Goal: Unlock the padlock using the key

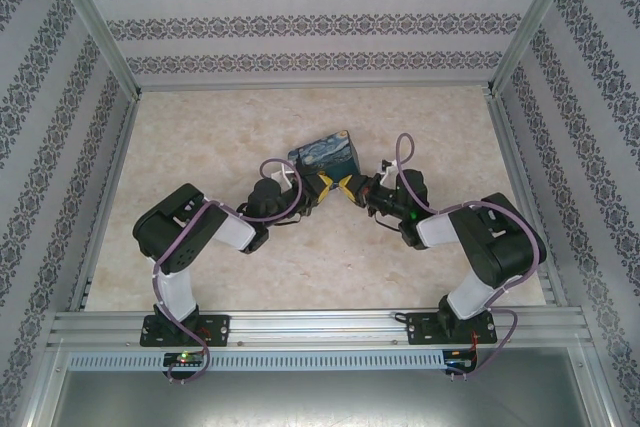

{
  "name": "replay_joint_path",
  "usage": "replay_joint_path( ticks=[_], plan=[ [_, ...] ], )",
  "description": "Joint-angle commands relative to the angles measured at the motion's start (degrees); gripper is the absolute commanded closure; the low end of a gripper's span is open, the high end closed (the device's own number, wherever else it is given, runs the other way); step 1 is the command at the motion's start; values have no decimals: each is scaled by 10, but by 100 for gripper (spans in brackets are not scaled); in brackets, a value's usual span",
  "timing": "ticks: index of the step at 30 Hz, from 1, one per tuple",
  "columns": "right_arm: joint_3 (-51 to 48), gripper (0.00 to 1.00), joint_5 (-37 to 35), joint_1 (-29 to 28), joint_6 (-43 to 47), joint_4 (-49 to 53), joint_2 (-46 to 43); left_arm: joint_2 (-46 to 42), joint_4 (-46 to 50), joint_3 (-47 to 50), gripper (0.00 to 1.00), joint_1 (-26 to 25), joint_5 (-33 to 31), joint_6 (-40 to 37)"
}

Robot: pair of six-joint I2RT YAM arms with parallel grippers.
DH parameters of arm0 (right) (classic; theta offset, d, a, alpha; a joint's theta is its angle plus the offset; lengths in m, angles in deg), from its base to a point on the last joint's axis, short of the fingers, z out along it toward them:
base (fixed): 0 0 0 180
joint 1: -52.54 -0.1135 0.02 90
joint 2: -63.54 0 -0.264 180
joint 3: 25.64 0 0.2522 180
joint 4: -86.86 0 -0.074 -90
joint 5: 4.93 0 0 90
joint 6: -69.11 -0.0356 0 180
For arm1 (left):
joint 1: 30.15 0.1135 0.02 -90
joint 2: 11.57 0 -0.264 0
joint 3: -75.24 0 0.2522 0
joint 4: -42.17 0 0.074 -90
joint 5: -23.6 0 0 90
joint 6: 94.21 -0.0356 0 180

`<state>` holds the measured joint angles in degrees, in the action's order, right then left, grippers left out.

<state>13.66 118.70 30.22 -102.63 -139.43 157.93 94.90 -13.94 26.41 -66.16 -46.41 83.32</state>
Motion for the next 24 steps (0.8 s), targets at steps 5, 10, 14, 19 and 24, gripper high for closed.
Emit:
replay_joint_path(
  ticks=[5,10,14,19,24],
  plan=[
    [26,100,4,-28,-4,-34,3,21,-82,-30,100,-29,39,21],
    [30,100,8,-20,-11,-50,26,24,-93,-34,100,-33,39,34],
    [58,100,20,-27,-14,-55,39,23,-67,-43,100,-40,50,22],
    [119,100,49,-62,-2,-26,57,42,-59,-51,100,-48,54,19],
    [116,100,59,-55,-8,-42,87,57,-59,-36,100,-47,32,21]
  ],
)
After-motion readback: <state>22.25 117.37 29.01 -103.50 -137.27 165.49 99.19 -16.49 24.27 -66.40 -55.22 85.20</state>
